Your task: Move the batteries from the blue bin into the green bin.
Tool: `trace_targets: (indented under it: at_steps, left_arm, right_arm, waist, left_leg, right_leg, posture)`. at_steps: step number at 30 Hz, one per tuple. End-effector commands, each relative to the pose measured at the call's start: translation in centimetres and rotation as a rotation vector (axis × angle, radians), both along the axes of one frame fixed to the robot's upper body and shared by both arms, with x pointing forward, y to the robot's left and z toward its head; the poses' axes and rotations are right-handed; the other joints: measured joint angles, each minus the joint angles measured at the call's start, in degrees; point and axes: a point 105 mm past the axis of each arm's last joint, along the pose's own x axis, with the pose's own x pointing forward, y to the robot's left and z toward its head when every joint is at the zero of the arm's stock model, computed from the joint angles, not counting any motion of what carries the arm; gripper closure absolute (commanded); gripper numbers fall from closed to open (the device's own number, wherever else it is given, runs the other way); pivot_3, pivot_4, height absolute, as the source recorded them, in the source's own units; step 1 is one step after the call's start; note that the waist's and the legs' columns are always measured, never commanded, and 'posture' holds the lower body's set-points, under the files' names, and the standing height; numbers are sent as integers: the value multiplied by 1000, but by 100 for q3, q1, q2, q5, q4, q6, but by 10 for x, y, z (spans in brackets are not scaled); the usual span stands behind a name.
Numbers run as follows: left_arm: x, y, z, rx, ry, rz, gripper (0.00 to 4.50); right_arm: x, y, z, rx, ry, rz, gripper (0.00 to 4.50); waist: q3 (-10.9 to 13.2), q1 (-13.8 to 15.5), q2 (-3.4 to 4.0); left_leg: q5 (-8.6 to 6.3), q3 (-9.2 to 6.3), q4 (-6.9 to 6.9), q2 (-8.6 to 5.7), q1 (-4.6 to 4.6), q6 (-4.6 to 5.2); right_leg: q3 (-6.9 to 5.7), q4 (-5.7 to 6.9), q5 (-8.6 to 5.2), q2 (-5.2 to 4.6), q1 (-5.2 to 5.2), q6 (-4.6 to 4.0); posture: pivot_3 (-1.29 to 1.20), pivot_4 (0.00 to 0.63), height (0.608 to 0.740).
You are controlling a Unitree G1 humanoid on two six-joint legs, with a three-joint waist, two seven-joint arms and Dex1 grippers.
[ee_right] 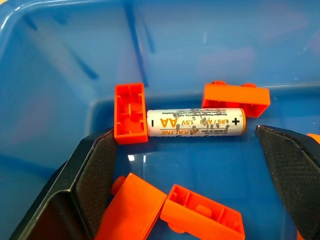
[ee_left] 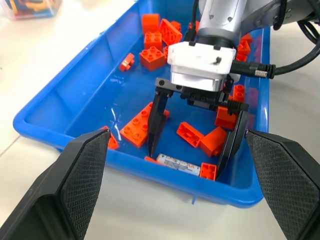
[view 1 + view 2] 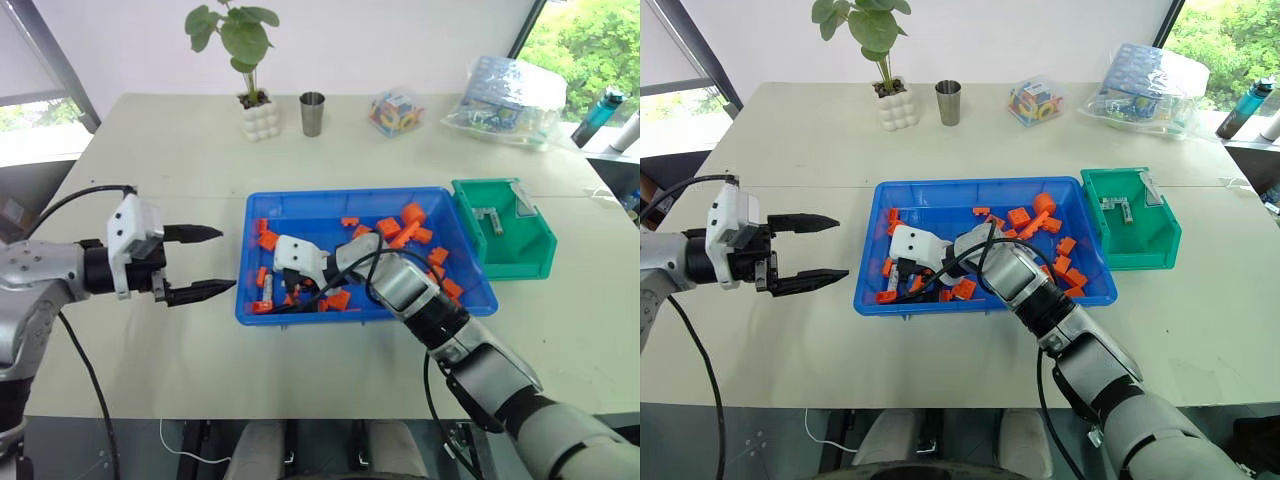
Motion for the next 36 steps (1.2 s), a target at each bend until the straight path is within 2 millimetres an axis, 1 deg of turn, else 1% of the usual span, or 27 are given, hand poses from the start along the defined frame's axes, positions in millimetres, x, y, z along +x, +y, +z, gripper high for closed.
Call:
trace_targets:
  at_steps: [1,6,13,16,17,20,22,26,32,34,35,36]
  left_arm:
    - [1,-6,9,-6,-42,-21,0]
    - [1,-10,9,-8,-46,-33,0]
    - [1,-11,10,-8,-51,-39,0]
    - [2,-11,8,-8,-51,-42,0]
    - [2,-12,8,-8,-52,-43,0]
    - [2,-12,7,-9,-52,-46,0]
    - [3,-13,7,-10,-53,-49,0]
    - [5,-15,6,-14,-58,-57,0]
    - [8,-20,5,-22,-65,-68,0]
    - [9,-20,5,-24,-67,-70,0]
    - [9,-21,5,-24,-67,-70,0]
    - [9,-21,5,-25,-69,-71,0]
  right_arm:
    - [6,4,9,23,-36,-8,21]
    - [6,6,6,35,-29,-18,21]
    - [6,7,3,43,-25,-29,21]
    - [5,6,2,41,-28,-32,809]
    - [5,5,2,39,-31,-34,1150]
    - [5,1,3,38,-35,-39,1150]
    - [7,-5,5,33,-45,-50,1150]
    - [12,-25,8,12,-67,-81,1150]
    - [23,-65,19,-12,-104,-171,1150]
    - [29,-82,26,-12,-117,-218,1150]
    - [30,-88,28,-9,-118,-235,1150]
    - [33,-99,32,-2,-116,-273,1150]
  waist:
    - [0,1,0]
    - [0,-5,0]
    - [0,-3,0]
    - [0,-4,0]
    - [0,-4,0]
    - [0,-2,0]
    - [0,5,0]
    - [0,25,0]
    - [0,18,0]
    - [0,24,0]
    - [0,28,0]
    - [1,28,-2]
  left_leg:
    - [0,0,0,0,0,0]
    - [0,0,-1,0,0,-1]
    - [1,0,-1,0,0,-1]
    - [1,0,-1,0,0,-1]
    - [1,0,-1,0,0,-1]
    - [1,0,-1,0,0,-1]
    - [1,0,-1,0,0,-2]
    - [1,-1,-1,-2,0,-1]
    - [1,0,-1,-3,0,-1]
    - [1,0,-1,-3,0,-1]
    - [1,0,-1,-3,0,-1]
    - [1,0,-1,-3,0,-1]
  right_leg:
    - [0,0,0,0,0,0]
    - [0,1,0,1,-1,0]
    - [0,1,0,1,0,0]
    - [0,1,0,1,0,0]
    - [0,0,0,1,-1,0]
    - [0,0,0,1,0,0]
    - [0,0,0,0,0,0]
    - [0,0,0,0,2,0]
    - [0,-1,0,-1,2,0]
    - [0,-1,0,-1,2,0]
    - [0,-2,0,-2,2,0]
    - [0,-2,0,-2,2,0]
  posture:
    - [0,150,711]
    - [0,150,711]
    - [0,150,711]
    - [0,150,711]
    - [0,150,711]
    - [0,150,711]
    - [0,150,711]
    - [0,150,711]
    - [0,150,711]
    - [0,150,711]
    - [0,150,711]
    - [0,150,711]
